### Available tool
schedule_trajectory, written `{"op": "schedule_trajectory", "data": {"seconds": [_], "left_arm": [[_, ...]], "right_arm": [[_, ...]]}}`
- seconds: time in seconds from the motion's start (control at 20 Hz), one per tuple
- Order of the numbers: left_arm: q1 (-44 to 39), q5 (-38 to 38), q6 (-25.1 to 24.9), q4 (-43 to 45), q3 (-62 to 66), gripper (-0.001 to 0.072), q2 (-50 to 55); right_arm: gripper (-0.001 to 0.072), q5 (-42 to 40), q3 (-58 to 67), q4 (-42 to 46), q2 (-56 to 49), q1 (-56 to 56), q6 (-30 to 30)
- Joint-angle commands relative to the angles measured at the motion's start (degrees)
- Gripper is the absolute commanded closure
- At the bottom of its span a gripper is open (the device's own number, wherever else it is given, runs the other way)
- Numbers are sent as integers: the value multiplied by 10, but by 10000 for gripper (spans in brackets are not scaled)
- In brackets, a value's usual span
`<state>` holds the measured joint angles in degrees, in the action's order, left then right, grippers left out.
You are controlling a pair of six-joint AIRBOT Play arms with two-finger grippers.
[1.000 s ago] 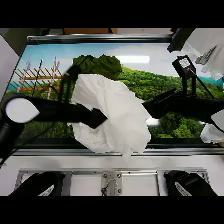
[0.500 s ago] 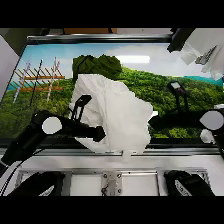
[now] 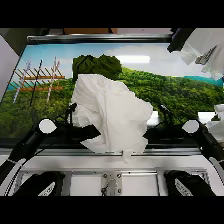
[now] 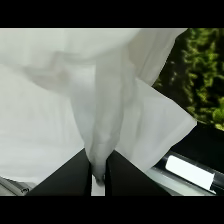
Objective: Fold the clothes and pants, and hang the long-sleeved shirts on hangers.
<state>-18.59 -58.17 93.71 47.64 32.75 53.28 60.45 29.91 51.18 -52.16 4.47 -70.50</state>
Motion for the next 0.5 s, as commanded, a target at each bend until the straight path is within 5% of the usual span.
{"op": "schedule_trajectory", "data": {"seconds": [0.0, 0.15, 0.35, 0.4, 0.45], "left_arm": [[-28, 41, -10, -14, -19, 71, 27], [-68, 53, -88, -62, 23, 71, 94], [-82, 43, -82, -17, 79, 73, 186], [-78, 30, -82, -17, 88, 164, 208], [-73, 18, -83, -17, 97, 423, 227]], "right_arm": [[623, -32, -3, -12, -9, 3, 18], [623, -23, 10, -11, -9, 3, 18], [624, -11, 29, 8, -5, 3, 17], [624, -8, 39, 20, -3, 3, 17], [625, -3, 52, 30, -3, 2, 17]]}}
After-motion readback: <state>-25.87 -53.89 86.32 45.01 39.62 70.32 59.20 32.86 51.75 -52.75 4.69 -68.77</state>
